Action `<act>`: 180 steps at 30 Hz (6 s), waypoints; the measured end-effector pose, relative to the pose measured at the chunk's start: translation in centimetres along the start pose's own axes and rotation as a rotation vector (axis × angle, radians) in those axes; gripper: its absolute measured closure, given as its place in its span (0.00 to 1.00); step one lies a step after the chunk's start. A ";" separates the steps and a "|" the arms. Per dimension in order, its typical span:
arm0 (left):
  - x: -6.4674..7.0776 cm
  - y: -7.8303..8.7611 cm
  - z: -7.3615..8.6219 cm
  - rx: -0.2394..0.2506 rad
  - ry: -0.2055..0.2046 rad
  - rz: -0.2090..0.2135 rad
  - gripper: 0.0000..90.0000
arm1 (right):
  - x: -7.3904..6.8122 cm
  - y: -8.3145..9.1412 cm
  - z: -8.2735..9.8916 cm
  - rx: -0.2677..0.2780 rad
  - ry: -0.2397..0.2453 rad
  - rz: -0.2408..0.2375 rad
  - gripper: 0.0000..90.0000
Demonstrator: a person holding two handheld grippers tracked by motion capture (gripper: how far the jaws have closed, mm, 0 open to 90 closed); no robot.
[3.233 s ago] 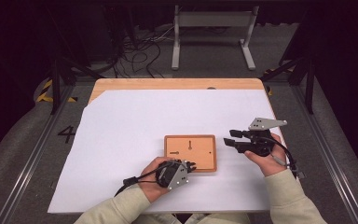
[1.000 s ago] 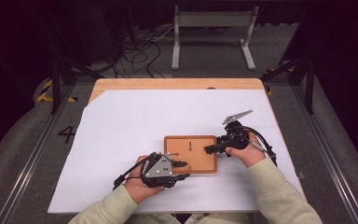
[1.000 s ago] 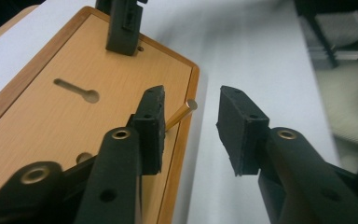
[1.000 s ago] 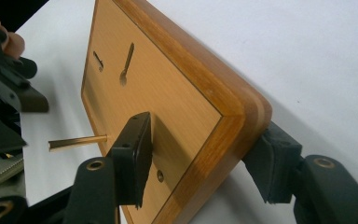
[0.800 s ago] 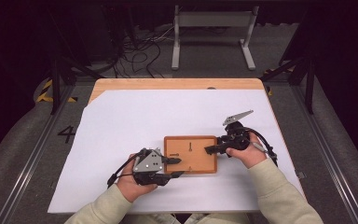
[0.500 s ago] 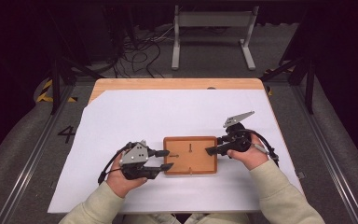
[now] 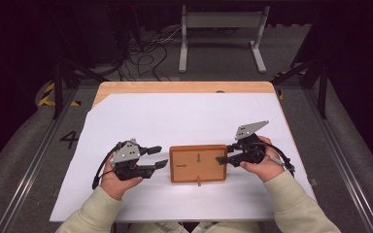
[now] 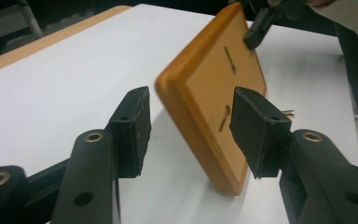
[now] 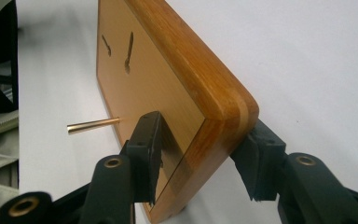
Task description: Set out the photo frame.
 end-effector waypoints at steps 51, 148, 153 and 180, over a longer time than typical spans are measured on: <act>-3.4 -0.1 2.2 -0.043 0.151 -0.074 0.50 | -7.0 2.7 2.6 -0.025 0.342 0.026 0.69; -4.0 0.6 2.7 -0.035 0.157 -0.114 0.50 | 0.7 -3.8 2.2 -0.030 -0.086 0.058 1.00; -4.0 0.6 2.8 -0.033 0.163 -0.114 0.50 | 1.4 -4.8 0.9 -0.035 -0.076 0.069 1.00; -4.2 0.9 3.0 -0.035 0.174 -0.121 0.50 | 2.1 -10.5 -4.5 -0.035 -0.006 -0.016 1.00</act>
Point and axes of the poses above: each handheld gripper's, and its own axes: y roughly backward along the jaws, z roughly out of its underside, x roughly to its right, the point moved 10 cm from there along -y, roughly forward along the jaws, and after that the axes turned 2 degrees about y, right-handed, at the moved point
